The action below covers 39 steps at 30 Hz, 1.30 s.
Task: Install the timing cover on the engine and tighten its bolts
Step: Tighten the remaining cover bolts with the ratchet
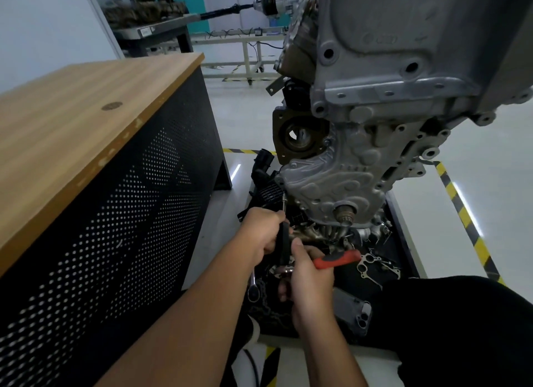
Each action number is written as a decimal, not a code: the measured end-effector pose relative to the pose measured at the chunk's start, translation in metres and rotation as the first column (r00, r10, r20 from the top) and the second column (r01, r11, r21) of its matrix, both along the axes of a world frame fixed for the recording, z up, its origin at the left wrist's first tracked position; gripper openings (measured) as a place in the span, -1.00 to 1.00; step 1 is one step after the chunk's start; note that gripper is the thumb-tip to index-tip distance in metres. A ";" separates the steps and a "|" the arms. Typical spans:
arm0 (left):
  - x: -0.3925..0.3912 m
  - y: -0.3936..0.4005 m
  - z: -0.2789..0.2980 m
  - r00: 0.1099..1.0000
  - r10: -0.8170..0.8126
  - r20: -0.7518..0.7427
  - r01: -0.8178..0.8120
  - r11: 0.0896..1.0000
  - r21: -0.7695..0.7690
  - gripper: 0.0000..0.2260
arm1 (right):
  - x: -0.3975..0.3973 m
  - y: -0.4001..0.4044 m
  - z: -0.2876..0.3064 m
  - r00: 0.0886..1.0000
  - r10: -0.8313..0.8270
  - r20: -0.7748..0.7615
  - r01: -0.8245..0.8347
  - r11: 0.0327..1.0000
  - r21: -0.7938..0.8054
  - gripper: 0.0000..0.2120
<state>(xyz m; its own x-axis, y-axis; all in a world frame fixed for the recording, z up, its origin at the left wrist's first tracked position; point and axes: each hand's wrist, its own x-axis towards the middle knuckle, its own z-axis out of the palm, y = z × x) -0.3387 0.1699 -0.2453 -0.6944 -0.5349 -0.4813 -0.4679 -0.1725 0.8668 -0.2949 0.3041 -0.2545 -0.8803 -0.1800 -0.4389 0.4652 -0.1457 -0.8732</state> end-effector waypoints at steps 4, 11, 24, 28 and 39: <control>0.006 0.006 0.004 0.999 0.014 0.038 -0.013 0.999 -0.048 -0.70 | 0.003 0.003 0.007 0.978 0.058 0.200 0.002 0.958 -0.288 -0.86; 0.023 0.008 0.002 0.998 -0.052 0.027 0.052 0.998 -0.031 -0.72 | 0.007 0.001 -0.003 0.911 0.239 0.335 0.020 0.786 -0.617 -0.69; 0.023 0.011 0.016 0.999 0.036 -0.011 -0.035 0.996 0.080 -0.80 | 0.001 0.003 0.022 0.977 0.212 0.000 -0.212 0.976 -0.046 -0.84; 0.021 0.010 0.018 0.990 0.134 -0.039 -0.124 0.973 0.195 -0.82 | 0.001 0.003 0.017 0.973 0.228 0.021 -0.223 0.963 -0.149 -0.84; 0.029 0.005 -0.040 0.820 0.570 -0.062 -0.374 0.614 0.695 -0.77 | 0.013 0.001 -0.009 0.986 0.157 -0.057 -0.158 0.987 -0.029 -0.87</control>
<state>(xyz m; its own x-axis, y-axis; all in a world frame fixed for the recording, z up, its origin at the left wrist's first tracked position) -0.3098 0.1750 -0.2851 -0.5775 -0.4614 -0.6734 0.0571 -0.8457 0.5305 -0.2816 0.3055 -0.2637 -0.8622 -0.3321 -0.3824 0.4365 -0.1042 -0.8937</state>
